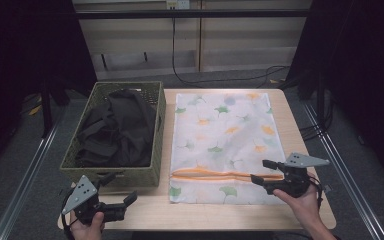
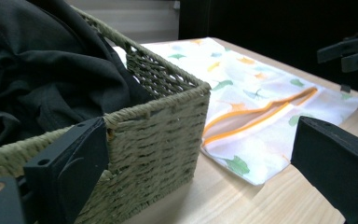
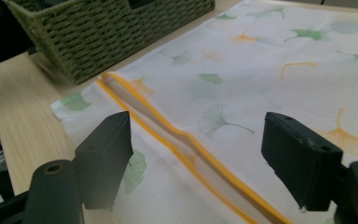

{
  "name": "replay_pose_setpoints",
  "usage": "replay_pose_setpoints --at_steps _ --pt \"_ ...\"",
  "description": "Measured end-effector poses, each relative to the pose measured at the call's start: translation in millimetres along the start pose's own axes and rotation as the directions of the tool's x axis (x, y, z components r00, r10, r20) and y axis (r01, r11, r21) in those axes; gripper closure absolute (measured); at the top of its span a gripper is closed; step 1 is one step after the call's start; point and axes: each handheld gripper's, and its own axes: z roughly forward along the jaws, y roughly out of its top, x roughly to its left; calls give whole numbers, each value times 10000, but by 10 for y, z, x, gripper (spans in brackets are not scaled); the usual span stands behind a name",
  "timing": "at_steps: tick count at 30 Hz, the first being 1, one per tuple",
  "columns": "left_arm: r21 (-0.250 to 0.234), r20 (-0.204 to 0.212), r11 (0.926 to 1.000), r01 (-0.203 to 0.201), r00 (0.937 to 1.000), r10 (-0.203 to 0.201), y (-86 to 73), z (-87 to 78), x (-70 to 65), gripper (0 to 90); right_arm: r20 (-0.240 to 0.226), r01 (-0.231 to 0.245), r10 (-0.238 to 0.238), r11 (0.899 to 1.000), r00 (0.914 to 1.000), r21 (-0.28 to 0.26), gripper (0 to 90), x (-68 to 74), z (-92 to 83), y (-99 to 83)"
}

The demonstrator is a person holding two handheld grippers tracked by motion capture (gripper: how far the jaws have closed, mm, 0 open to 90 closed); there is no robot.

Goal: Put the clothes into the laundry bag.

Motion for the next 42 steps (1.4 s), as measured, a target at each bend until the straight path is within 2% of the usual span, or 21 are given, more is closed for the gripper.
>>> replay_pose_setpoints --at_steps 3,6,7,10,11,15,16,20,23,24,25,27,28,29,30,31,35,36,37,39,42 --pt "169 27 9998 -129 9999 129 -6 6 -31 38 -333 191 -174 9985 9993 513 226 53 127 55" --pt "195 -21 9996 -200 9998 200 -4 9 -40 39 -403 390 -358 9960 9985 803 253 86 193 102" --pt "279 -74 9991 -303 9995 306 0 8 -44 41 -522 664 -605 9908 9968 1182 317 99 265 156" --pt "305 -96 9989 -352 9993 355 -1 -3 -41 41 -544 733 -658 9863 9963 1481 365 88 329 199" --pt "254 -22 9993 -287 9996 287 -4 -10 -38 41 -552 941 -851 9775 9948 1890 381 59 418 250" --pt "312 -183 9987 -412 9990 418 4 -15 -42 41 -638 1055 -911 9531 9938 2835 359 -29 622 348" --pt "325 -165 9989 -338 9993 343 6 -17 -41 41 -725 794 -588 9420 9956 3262 347 -57 688 359" --pt "265 -66 9990 -360 9993 362 12 -27 -57 40 -658 624 -414 9310 9970 3597 310 -105 852 341" --pt "283 -138 9989 -362 9992 366 11 -29 -58 37 -315 592 -509 9155 9982 3979 296 -197 1024 266" --pt "283 -138 9989 -362 9992 366 11 -29 -58 38 -315 592 -509 9155 9982 3979 296 -197 1024 266" --pt "290 -125 9990 -332 9994 335 6 -33 -45 38 -91 700 -730 9038 9973 4222 266 -227 1070 224" --pt "328 -62 9991 -285 9996 287 5 -32 -41 38 -54 661 -710 8945 9975 4421 266 -233 1089 185" --pt "328 -62 9991 -285 9996 287 5 -32 -41 38 -54 661 -710 8945 9975 4421 266 -233 1089 185" --pt "319 -93 9989 -333 9994 337 8 -30 -43 38 -93 922 -990 8837 9950 4589 260 -226 1111 143" --pt "319 -93 9989 -333 9994 337 8 -30 -43 38 -93 922 -990 8837 9950 4589 260 -226 1111 143" --pt "321 -106 9988 -373 9992 376 12 -27 -46 38 -91 937 -1017 8731 9948 4785 253 -201 1115 128" --pt "316 -86 9988 -366 9993 369 14 -27 -43 38 -74 1052 -1164 8661 9932 4887 237 -169 1117 120" --pt "303 -75 9989 -345 9994 348 15 -26 -47 38 -14 1252 -1432 8600 9897 4948 250 -152 1123 120" --pt "334 -40 9984 -455 9990 456 19 -22 -49 38 154 1236 -1545 8427 9879 5240 255 -121 1143 144" --pt "373 -30 9980 -512 9987 514 21 -22 -51 38 300 1009 -1416 8233 9895 5586 263 -103 1173 187" --pt "379 -24 9980 -506 9987 507 22 -13 -59 38 444 900 -1379 8252 9895 5576 282 -96 1192 200"
